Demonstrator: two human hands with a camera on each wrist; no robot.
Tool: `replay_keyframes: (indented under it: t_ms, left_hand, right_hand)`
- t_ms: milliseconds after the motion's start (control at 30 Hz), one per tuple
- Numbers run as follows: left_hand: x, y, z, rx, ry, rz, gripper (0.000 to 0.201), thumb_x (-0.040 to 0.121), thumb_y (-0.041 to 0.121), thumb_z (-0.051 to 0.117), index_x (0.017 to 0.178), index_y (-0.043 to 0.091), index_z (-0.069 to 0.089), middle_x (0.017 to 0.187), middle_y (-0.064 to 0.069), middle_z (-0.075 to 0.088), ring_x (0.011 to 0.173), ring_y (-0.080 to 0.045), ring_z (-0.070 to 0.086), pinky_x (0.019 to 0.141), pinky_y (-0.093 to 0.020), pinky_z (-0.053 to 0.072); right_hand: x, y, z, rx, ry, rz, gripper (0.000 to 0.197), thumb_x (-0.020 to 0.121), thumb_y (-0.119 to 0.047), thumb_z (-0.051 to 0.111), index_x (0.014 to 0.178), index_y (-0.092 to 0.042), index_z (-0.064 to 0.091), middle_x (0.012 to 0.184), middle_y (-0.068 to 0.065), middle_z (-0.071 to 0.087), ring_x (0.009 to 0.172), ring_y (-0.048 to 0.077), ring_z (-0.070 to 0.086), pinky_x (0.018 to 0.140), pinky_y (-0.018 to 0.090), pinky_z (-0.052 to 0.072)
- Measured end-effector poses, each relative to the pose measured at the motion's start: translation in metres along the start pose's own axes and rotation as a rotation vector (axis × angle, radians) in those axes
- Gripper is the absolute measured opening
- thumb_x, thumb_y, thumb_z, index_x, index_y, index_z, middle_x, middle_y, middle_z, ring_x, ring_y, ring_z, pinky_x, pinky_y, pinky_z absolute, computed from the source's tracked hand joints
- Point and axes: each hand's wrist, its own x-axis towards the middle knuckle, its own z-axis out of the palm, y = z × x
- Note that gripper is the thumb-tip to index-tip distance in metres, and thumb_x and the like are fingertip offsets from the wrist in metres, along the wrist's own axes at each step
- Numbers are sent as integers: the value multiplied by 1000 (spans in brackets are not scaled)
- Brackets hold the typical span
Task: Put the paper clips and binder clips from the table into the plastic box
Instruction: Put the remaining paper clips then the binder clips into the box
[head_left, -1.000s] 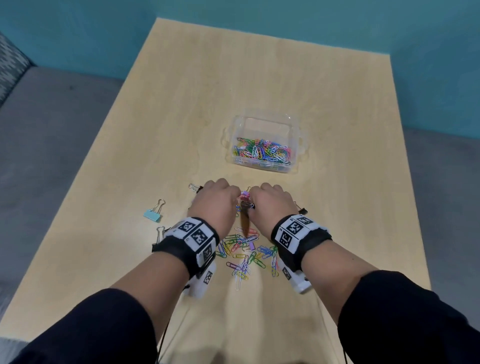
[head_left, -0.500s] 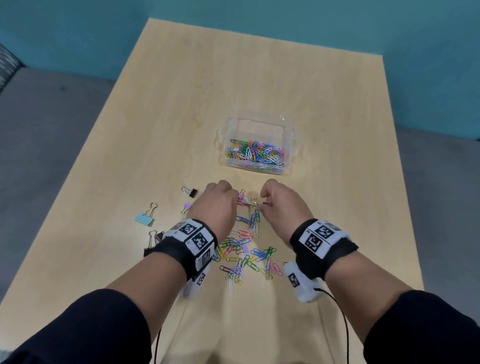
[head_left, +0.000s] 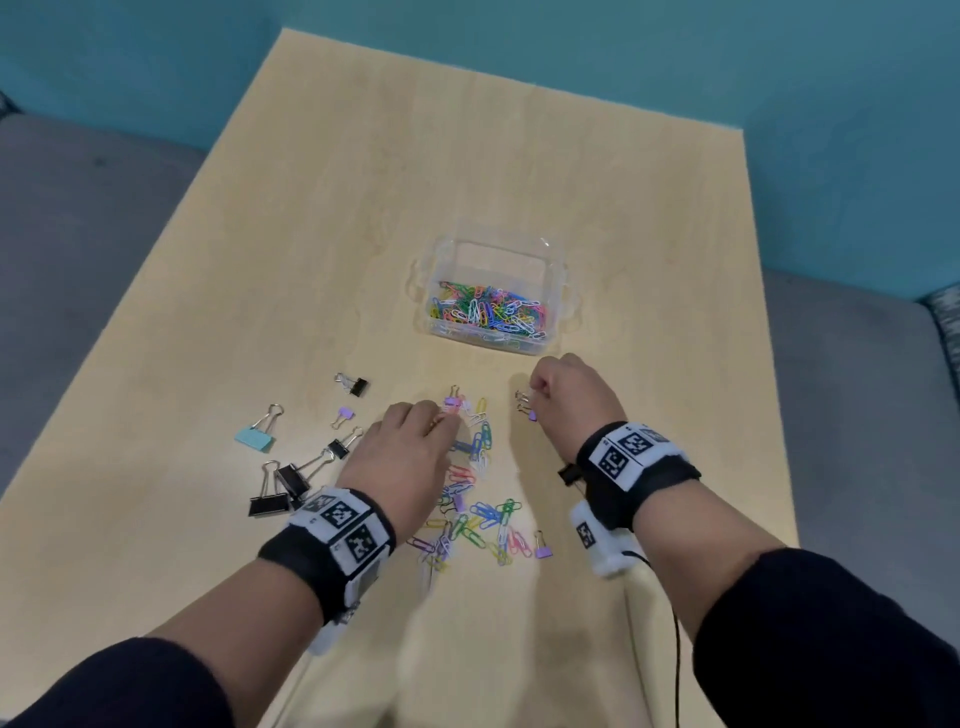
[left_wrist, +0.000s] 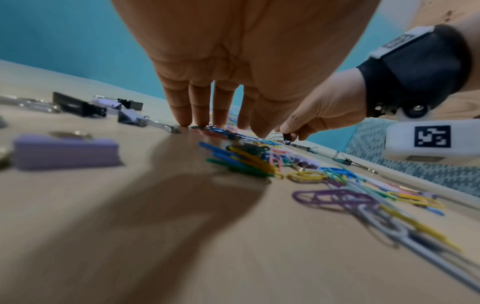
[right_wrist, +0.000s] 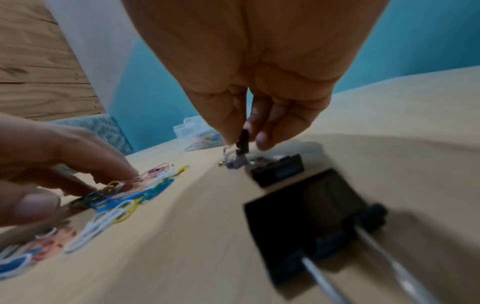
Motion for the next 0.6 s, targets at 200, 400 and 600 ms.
replay_keyframes:
  t_ms: [200, 400, 600]
  left_hand:
    - [-2, 3, -5, 39, -15, -26, 39, 80, 22, 56, 119, 17, 50, 118, -7, 50, 101, -29, 44, 82, -41, 46]
    - [1, 2, -5, 76, 3, -26, 51, 78, 22, 61, 127, 17, 48, 112, -8, 51, 95, -30, 46, 73, -40, 46]
    - [-4, -3, -4, 7, 16, 1, 33, 76, 19, 61, 109, 19, 60, 113, -7, 54, 93, -31, 49, 71, -40, 50]
  right_hand:
    - [-37, -33, 20, -290, -21, -474, 32, 74, -4, 54, 106, -7, 59, 107, 12, 57, 94, 32, 51, 77, 44, 47]
    - [-57, -48, 40, -369, -87, -377, 57, 70, -8, 54, 127, -3, 46, 119, 12, 50, 106, 32, 46, 87, 43, 44]
    - [-77, -50, 47, -271, -86, -391, 42, 75, -10, 47, 116, -7, 54, 110, 9, 54, 99, 31, 49, 80, 41, 45]
